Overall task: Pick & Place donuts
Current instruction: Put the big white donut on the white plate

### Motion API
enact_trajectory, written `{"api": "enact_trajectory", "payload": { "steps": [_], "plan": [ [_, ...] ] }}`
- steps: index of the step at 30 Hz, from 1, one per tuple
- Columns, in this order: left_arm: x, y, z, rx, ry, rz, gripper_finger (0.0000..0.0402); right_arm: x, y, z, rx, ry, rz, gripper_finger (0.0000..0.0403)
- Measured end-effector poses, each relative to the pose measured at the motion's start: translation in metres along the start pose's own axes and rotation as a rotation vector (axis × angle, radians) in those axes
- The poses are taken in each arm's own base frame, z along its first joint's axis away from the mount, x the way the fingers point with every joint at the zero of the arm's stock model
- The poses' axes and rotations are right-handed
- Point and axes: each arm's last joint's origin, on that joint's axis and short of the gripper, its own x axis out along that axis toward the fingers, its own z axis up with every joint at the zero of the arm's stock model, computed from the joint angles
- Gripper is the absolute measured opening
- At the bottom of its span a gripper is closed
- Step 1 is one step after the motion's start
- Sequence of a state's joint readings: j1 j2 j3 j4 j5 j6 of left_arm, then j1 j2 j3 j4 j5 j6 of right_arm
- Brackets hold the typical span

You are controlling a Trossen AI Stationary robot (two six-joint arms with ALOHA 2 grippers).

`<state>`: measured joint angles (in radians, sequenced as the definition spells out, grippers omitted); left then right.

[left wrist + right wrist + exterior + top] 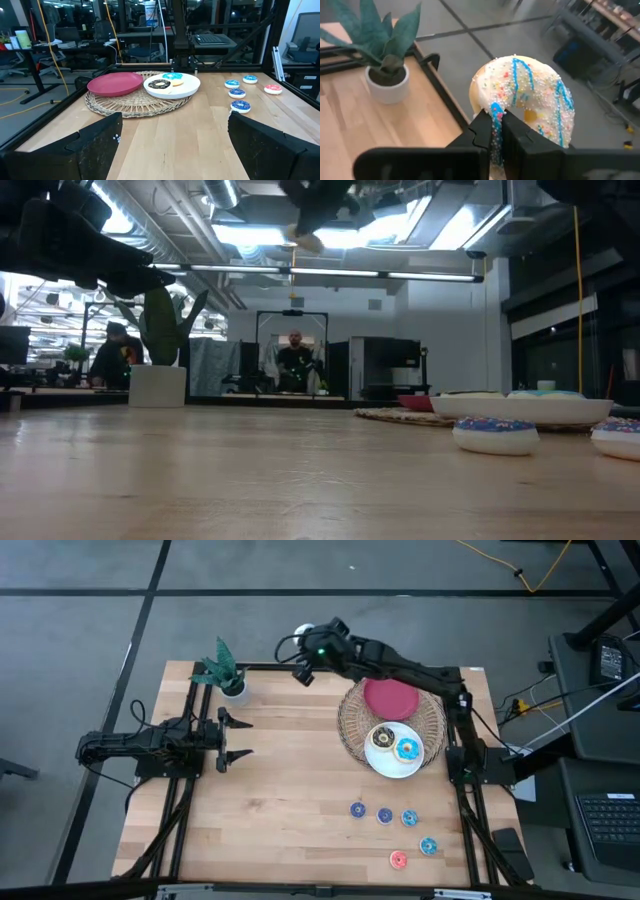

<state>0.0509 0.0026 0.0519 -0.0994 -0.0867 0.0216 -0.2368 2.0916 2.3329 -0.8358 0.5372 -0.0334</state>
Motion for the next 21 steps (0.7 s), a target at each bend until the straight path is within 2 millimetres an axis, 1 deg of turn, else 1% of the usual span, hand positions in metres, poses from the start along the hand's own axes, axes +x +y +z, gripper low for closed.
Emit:
{"api": "enact_trajectory", "payload": {
  "steps": [7,13,15,18,21],
  "plan": [
    [0.000,0.000,0.000,0.000,0.000,0.000,0.0353,0.022,0.023,-0.013,0.041,0.055,0.015,0.0030],
    [0.000,0.000,0.000,0.000,0.000,0.000,0.0353,0.033,0.032,-0.020,0.079,0.075,0.019,0.0027],
    [0.000,0.000,0.000,0.000,0.000,0.000,0.0354,0.040,0.038,-0.029,0.085,0.093,0.019,0.0031],
    [0.000,0.000,0.000,0.000,0.000,0.000,0.0353,0.050,0.049,-0.049,0.074,0.160,0.026,0.0034],
    [0.000,0.000,0.000,0.000,0.000,0.000,0.0353,0.053,0.057,-0.067,0.061,0.209,0.028,0.0032]
  ]
}}
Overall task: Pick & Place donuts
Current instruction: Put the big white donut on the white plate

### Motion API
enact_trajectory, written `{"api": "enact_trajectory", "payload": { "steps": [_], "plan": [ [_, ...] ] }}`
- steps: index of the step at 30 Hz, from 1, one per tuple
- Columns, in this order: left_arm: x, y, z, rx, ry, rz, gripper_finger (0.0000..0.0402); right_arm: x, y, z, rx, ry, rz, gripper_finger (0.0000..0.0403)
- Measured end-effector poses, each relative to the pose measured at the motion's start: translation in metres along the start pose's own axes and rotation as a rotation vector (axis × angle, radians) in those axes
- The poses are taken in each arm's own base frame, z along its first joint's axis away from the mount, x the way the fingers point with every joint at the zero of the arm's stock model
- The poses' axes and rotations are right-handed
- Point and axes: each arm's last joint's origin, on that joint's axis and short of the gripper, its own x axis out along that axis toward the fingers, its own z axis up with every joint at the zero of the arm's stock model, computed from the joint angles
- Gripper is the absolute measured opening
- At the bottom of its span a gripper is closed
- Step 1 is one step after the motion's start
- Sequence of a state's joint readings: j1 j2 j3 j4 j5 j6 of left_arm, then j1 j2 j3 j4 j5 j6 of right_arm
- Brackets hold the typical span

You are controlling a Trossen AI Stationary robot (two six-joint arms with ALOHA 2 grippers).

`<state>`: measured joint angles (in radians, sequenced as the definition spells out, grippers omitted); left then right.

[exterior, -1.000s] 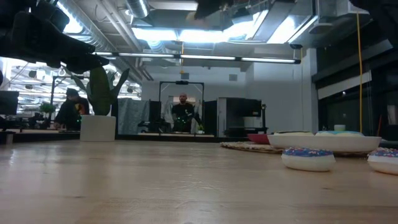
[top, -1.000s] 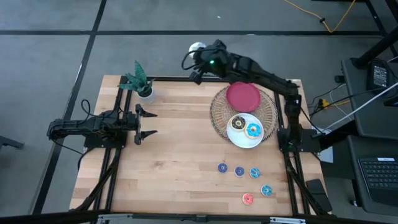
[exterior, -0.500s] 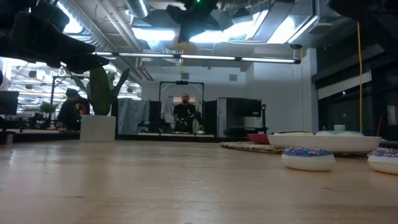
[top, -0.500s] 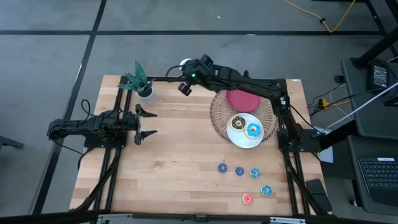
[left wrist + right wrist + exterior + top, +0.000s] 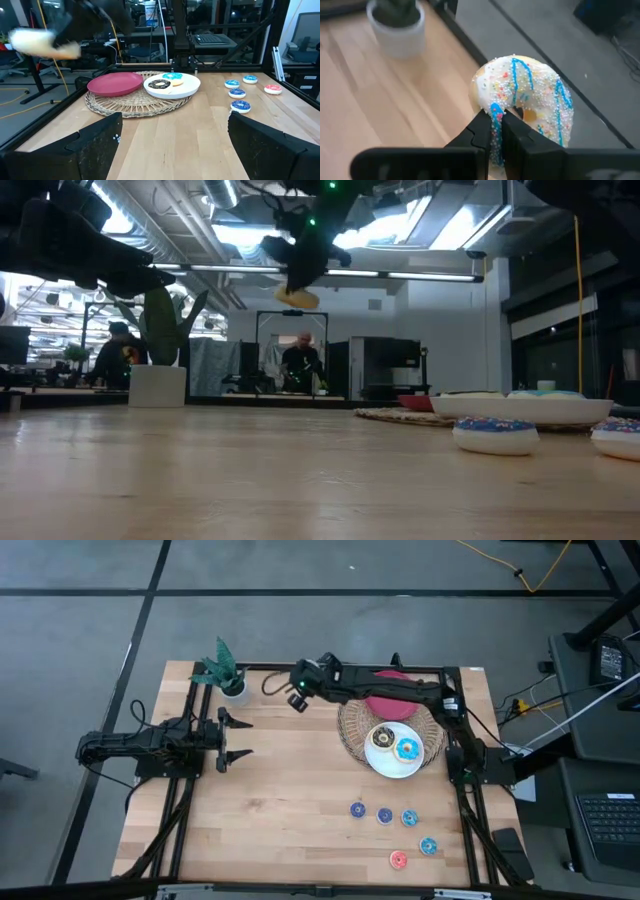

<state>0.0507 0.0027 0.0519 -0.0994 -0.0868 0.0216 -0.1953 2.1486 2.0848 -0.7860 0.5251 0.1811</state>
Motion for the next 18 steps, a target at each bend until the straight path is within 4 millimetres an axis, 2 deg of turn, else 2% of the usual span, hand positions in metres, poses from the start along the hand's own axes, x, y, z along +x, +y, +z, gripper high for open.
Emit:
{"api": "enact_trajectory", "payload": {
  "steps": [6,14,18],
  "plan": [
    [0.000,0.000,0.000,0.000,0.000,-0.001,0.0353,0.000,0.014,-0.031,0.010,0.038,0.020,0.0030],
    [0.000,0.000,0.000,0.000,0.000,-0.001,0.0353,-0.024,0.033,-0.080,0.044,0.059,0.069,0.0032],
    [0.000,0.000,0.000,0.000,0.000,0.000,0.0353,-0.037,0.041,-0.111,0.047,0.101,0.092,0.0032]
  ]
}}
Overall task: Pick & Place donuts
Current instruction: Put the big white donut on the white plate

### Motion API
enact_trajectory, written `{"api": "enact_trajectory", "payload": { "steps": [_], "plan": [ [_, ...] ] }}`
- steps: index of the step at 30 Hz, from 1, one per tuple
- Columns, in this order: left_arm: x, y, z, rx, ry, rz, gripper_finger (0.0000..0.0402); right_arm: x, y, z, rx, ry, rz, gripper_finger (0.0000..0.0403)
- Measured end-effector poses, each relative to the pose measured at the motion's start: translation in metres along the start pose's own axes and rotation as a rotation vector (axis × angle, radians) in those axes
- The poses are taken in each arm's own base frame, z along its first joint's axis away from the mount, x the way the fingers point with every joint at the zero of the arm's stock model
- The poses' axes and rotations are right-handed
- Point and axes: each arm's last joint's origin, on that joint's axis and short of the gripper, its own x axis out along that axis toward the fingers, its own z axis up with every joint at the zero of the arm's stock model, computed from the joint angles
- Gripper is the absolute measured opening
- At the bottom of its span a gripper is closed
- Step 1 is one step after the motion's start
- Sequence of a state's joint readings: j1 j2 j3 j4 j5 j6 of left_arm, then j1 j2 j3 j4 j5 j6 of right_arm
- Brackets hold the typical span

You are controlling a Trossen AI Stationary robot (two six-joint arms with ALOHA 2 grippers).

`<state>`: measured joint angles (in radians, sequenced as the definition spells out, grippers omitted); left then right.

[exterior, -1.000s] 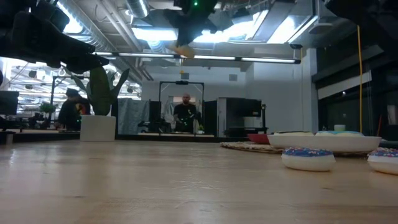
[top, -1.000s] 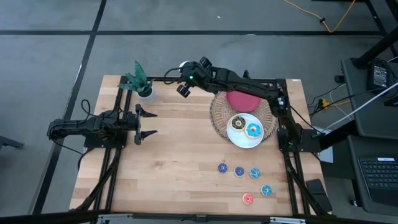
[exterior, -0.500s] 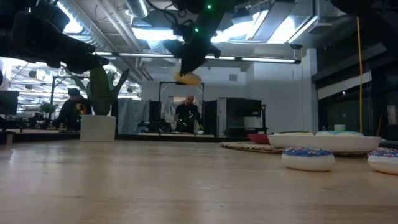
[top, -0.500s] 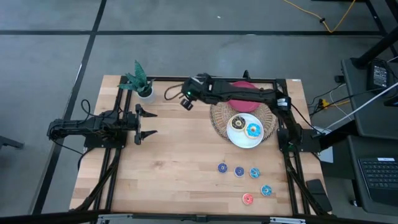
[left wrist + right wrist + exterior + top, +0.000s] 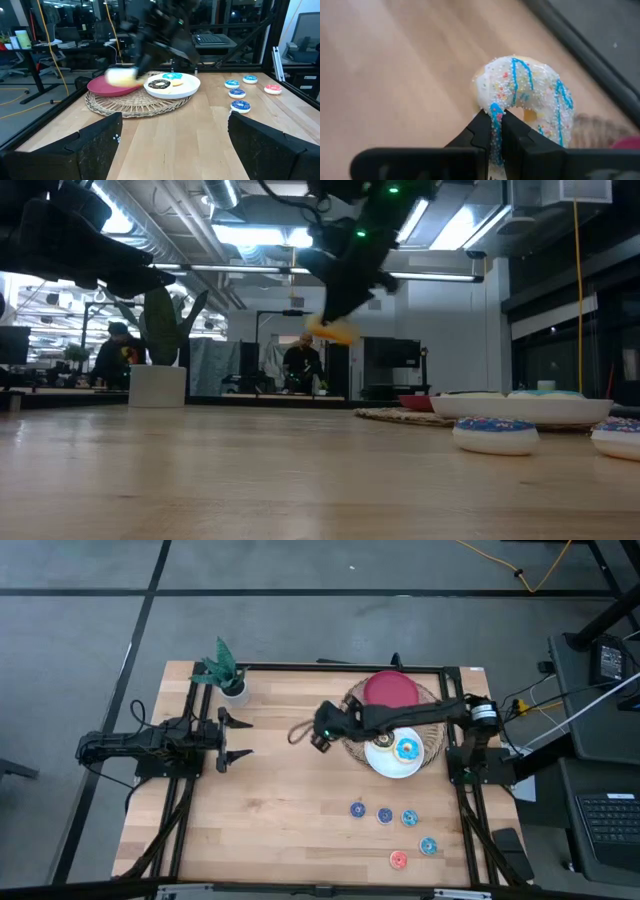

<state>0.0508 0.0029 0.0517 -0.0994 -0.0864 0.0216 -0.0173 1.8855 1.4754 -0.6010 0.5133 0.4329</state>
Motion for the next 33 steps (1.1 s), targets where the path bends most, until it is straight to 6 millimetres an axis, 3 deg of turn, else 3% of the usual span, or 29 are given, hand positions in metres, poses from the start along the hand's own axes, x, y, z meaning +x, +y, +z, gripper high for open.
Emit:
{"api": "enact_trajectory", "payload": {
  "steps": [8,13,22,33],
  "plan": [
    [0.000,0.000,0.000,0.000,0.000,0.000,0.0353,-0.020,0.006,-0.066,0.027,0.100,0.036,0.0033],
    [0.000,0.000,0.000,0.000,0.000,0.000,0.0353,-0.038,0.007,-0.095,0.036,0.122,0.059,0.0033],
    [0.000,0.000,0.000,0.000,0.000,-0.001,0.0353,-0.064,-0.004,-0.136,0.036,0.187,0.089,0.0033],
    [0.000,0.000,0.000,0.000,0.000,-0.001,0.0353,-0.066,-0.016,-0.181,0.021,0.286,0.093,0.0033]
  ]
}}
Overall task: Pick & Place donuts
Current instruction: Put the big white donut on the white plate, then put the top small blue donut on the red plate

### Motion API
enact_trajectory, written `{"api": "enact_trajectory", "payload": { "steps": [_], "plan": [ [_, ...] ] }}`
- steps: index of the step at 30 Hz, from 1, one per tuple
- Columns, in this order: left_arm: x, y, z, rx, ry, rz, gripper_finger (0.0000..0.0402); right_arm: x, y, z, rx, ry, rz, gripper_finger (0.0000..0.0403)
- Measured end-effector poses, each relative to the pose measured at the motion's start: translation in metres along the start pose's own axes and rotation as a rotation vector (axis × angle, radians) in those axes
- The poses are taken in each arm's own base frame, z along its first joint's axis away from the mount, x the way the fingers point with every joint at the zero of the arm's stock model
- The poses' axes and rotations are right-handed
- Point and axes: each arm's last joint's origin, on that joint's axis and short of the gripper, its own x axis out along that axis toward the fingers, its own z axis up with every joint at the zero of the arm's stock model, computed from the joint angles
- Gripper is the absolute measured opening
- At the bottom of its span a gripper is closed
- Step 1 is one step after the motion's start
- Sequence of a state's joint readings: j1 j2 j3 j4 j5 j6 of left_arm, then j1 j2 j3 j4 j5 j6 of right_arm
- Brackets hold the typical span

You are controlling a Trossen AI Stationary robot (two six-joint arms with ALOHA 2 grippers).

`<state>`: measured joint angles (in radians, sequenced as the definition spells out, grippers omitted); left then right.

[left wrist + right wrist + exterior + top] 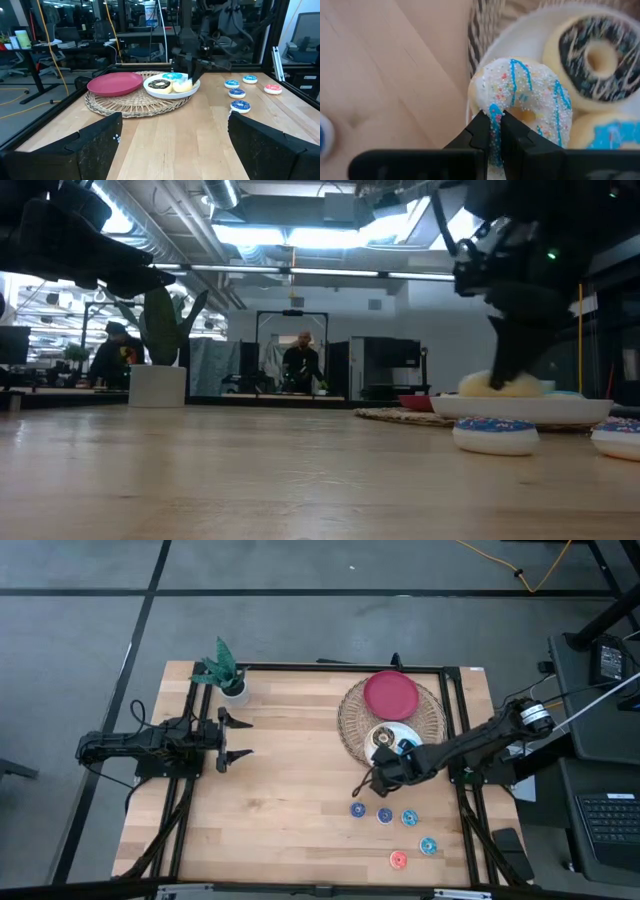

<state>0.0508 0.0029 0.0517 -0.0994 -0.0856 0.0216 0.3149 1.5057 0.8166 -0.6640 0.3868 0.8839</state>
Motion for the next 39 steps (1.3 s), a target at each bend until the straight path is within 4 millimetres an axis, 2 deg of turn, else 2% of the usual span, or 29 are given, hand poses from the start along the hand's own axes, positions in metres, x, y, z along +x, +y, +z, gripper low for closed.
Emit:
{"api": "enact_trajectory", "payload": {
  "steps": [5,12,26,31,39],
  "plan": [
    [0.000,0.000,0.000,0.000,0.000,0.000,0.0354,0.003,-0.001,-0.010,-0.027,0.021,0.004,0.0033],
    [0.000,0.000,0.000,0.000,0.000,0.000,0.0354,0.006,-0.002,-0.013,-0.077,0.072,0.053,0.0038],
    [0.000,0.000,0.000,0.000,-0.001,0.001,0.0352,0.005,-0.002,-0.012,-0.084,0.074,0.038,0.0171],
    [0.000,0.000,0.000,0.000,0.000,0.000,0.0354,-0.002,0.001,-0.006,-0.127,0.067,0.039,0.0191],
    [0.000,0.000,0.000,0.000,0.000,0.001,0.0354,-0.020,0.000,0.010,-0.146,0.020,0.083,0.0195]
  ]
}}
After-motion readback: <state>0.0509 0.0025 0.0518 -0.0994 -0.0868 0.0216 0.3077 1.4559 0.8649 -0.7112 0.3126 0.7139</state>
